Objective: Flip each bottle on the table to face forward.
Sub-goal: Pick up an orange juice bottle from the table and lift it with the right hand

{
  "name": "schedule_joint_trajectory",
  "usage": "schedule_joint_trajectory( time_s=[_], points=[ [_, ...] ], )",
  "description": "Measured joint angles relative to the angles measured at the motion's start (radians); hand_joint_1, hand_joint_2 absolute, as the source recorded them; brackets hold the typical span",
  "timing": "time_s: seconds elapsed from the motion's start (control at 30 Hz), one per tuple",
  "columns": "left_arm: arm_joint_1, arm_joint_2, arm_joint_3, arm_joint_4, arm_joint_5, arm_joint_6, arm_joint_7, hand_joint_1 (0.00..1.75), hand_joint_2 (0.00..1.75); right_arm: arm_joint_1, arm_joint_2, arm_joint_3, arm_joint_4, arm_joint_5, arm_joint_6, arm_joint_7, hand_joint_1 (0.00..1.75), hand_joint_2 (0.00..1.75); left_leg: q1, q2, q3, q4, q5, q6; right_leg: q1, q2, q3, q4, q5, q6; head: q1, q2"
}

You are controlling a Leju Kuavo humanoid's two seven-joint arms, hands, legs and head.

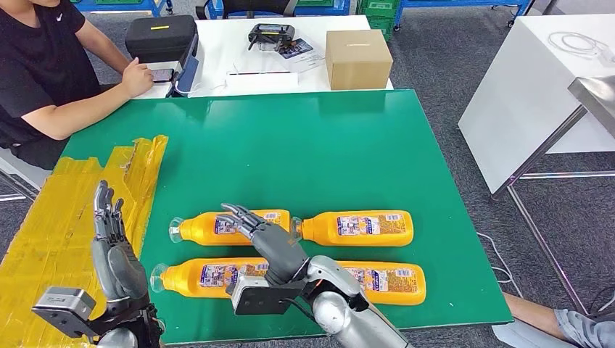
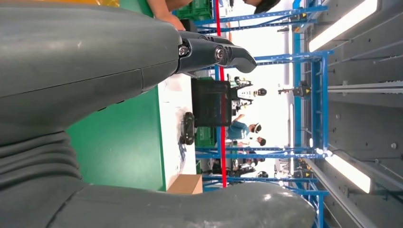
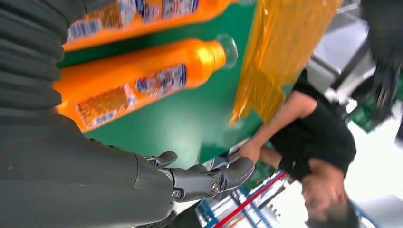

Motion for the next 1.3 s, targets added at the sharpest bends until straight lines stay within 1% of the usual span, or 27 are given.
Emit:
schedule_joint_trajectory(
  time_s=[0.17,0.33,0.43,0.6,0.87,0.93,1.1,1.3],
  points=[
    [-0.011,0.000,0.006,0.017,0.001,-0.018,-0.003,0.00,0.00,-0.015,-0.010,0.109,0.021,0.005,0.007,0.047,0.00,1.75,0.000,0.000,0.000,0.000,0.000,0.000,0.000,0.000,0.000,0.000,0.000,0.000,0.000,0.000],
    [-0.019,-0.001,0.013,0.031,0.001,-0.025,-0.006,0.00,0.00,-0.015,-0.022,0.170,0.044,0.007,0.006,0.077,0.00,1.75,0.000,0.000,0.000,0.000,0.000,0.000,0.000,0.000,0.000,0.000,0.000,0.000,0.000,0.000],
    [-0.022,-0.001,0.015,0.038,0.001,-0.027,-0.007,0.00,0.00,-0.015,-0.030,0.205,0.058,0.031,-0.006,0.112,0.00,1.75,0.000,0.000,0.000,0.000,0.000,0.000,0.000,0.000,0.000,0.000,0.000,0.000,0.000,0.000],
    [-0.022,-0.001,0.019,0.039,0.001,-0.036,-0.007,0.00,0.00,-0.020,-0.034,0.242,0.090,0.086,-0.034,0.169,0.00,1.75,0.000,0.000,0.000,0.000,0.000,0.000,0.000,0.000,0.000,0.000,0.000,0.000,0.000,0.000],
    [-0.022,-0.005,0.028,0.039,0.001,-0.037,-0.007,0.00,0.00,-0.028,-0.034,0.265,0.122,0.105,-0.045,0.186,0.00,1.75,0.000,0.000,0.000,0.000,0.000,0.000,0.000,0.000,0.000,0.000,0.000,0.000,0.000,0.000],
    [-0.021,-0.006,0.029,0.039,0.002,-0.039,-0.007,0.00,0.00,-0.030,-0.033,0.269,0.129,0.140,-0.059,0.210,0.00,1.75,0.000,0.000,0.000,0.000,0.000,0.000,0.000,0.000,0.000,0.000,0.000,0.000,0.000,0.000],
    [-0.016,-0.012,0.036,0.038,0.003,-0.049,-0.003,0.00,0.00,-0.034,-0.033,0.284,0.152,0.286,-0.101,0.294,0.00,1.75,0.000,0.000,0.000,0.000,0.000,0.000,0.000,0.000,0.000,0.000,0.000,0.000,0.000,0.000],
    [-0.001,-0.021,0.045,0.031,0.004,-0.068,0.002,0.00,0.00,-0.035,-0.023,0.293,0.188,0.411,-0.114,0.352,0.00,1.75,0.000,0.000,0.000,0.000,0.000,0.000,0.000,0.000,0.000,0.000,0.000,0.000,0.000,0.000]
  ],
)
